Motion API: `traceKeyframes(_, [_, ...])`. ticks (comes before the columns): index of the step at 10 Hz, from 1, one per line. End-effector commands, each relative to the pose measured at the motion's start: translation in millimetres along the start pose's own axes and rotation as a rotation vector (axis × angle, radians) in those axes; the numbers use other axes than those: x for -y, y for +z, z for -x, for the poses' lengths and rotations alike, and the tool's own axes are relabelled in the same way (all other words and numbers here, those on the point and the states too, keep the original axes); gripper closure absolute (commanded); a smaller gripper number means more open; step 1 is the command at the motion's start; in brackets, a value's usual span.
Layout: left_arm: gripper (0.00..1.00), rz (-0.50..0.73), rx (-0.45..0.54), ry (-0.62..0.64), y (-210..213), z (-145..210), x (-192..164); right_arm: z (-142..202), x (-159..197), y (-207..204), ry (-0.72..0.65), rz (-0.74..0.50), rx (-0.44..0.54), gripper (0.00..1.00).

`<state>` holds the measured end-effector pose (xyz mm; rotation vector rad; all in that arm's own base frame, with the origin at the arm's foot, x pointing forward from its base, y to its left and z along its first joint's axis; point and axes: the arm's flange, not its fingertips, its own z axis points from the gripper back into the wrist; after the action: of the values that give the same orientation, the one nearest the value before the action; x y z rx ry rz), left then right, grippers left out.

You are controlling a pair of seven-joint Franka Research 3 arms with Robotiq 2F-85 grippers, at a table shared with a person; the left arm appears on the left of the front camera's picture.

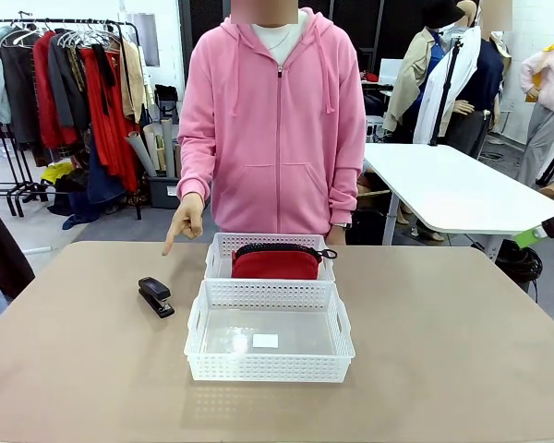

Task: Distribute items into two baskets.
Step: Pick up the Stapler that the person points to.

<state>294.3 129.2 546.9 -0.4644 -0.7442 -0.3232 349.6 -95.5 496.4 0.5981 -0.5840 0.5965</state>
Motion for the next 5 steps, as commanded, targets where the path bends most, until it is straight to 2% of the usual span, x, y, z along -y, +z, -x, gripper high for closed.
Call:
traceKeyframes(1, [0.0, 0.002, 0.003, -0.002, 0.0, 0.3, 0.2, -1.7, -0.2, -0.9, -0.001, -0.008, 0.012, 0.0])
traceKeyframes(5, [0.0, 0.002, 0.003, -0.002, 0.0, 0.3, 0.2, -1.7, -0.2, -0.9, -0.001, -0.008, 0.012, 0.0])
